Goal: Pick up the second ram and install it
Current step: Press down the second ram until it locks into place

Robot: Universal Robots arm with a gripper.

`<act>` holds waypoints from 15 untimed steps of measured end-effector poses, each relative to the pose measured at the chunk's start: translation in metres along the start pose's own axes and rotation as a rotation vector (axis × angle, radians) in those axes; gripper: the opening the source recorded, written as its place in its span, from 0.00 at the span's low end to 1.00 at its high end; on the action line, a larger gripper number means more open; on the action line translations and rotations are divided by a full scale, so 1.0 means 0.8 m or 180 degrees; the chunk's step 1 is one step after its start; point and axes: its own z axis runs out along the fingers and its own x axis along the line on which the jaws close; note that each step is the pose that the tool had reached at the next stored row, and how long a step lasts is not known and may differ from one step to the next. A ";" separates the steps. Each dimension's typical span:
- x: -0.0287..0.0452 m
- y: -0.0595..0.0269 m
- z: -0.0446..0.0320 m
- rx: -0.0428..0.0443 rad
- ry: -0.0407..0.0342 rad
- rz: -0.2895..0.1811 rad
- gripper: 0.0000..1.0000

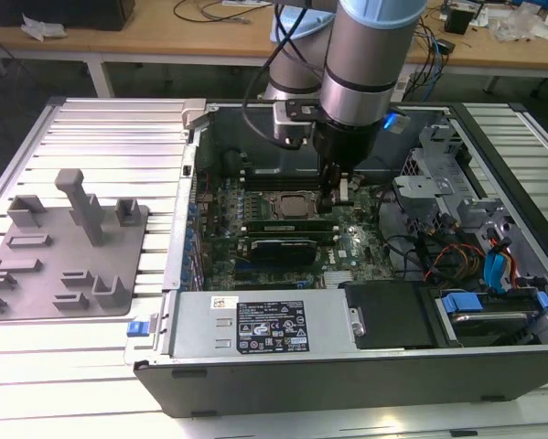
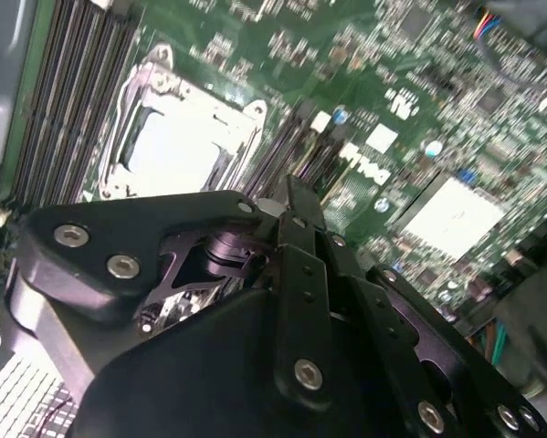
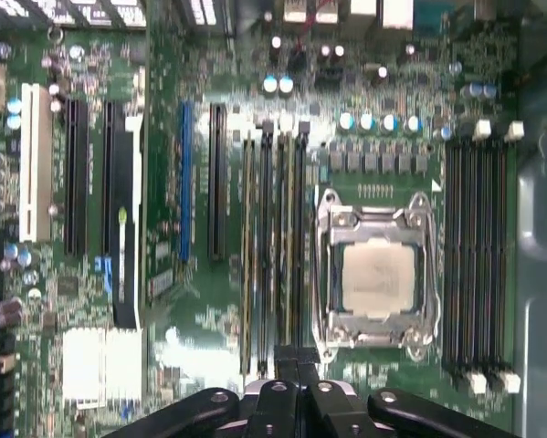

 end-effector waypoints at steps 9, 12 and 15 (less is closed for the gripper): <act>-0.0015 -0.011 0.0085 0.0000 0.0000 0.0000 0.08; -0.0014 -0.011 0.0110 0.0000 0.0000 0.0000 0.08; -0.0010 -0.011 0.0183 0.0000 0.0000 0.0000 0.08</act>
